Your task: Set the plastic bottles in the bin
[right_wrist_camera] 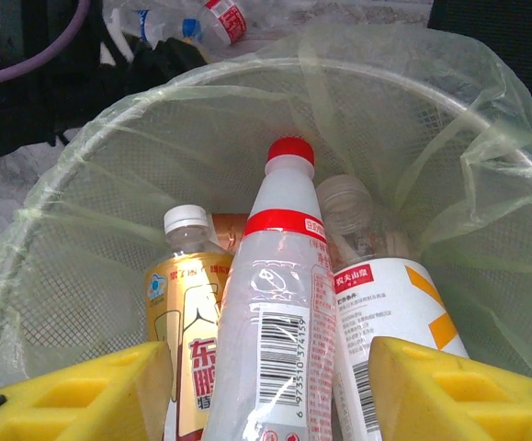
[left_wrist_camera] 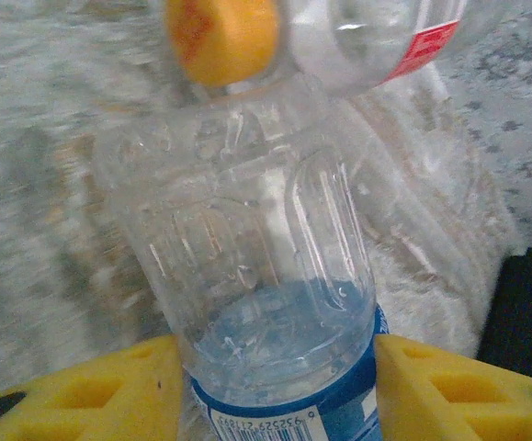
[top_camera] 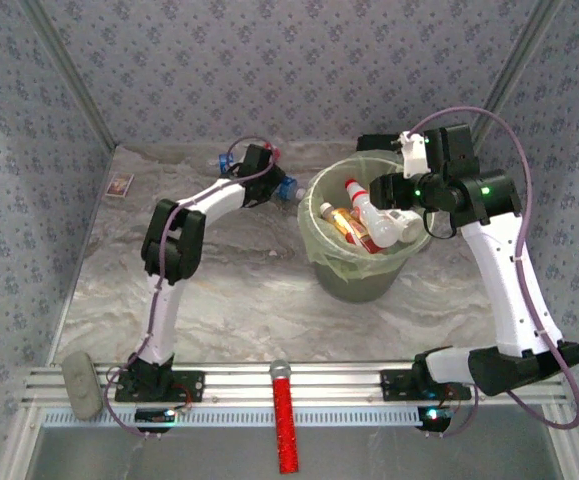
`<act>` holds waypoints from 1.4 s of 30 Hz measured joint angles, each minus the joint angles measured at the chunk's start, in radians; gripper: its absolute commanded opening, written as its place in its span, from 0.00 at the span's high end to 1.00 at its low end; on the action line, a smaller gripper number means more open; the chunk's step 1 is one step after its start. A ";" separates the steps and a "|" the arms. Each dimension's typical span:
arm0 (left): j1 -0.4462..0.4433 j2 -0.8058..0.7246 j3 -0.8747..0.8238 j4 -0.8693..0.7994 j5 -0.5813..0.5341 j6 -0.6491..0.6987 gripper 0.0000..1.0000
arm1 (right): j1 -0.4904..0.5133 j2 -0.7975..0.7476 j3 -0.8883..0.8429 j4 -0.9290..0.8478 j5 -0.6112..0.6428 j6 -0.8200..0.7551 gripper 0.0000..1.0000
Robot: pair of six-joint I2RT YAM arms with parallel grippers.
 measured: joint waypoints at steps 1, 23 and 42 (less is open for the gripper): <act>-0.002 -0.031 -0.042 0.003 -0.010 0.001 0.39 | 0.000 0.000 0.000 0.000 0.000 0.000 0.40; 0.009 -0.063 -0.196 0.125 0.022 -0.122 0.45 | 0.000 -0.032 0.000 -0.005 0.008 0.004 0.40; 0.009 -0.499 -0.379 0.164 0.108 0.156 0.59 | 0.070 0.019 0.090 0.006 -0.110 0.030 0.37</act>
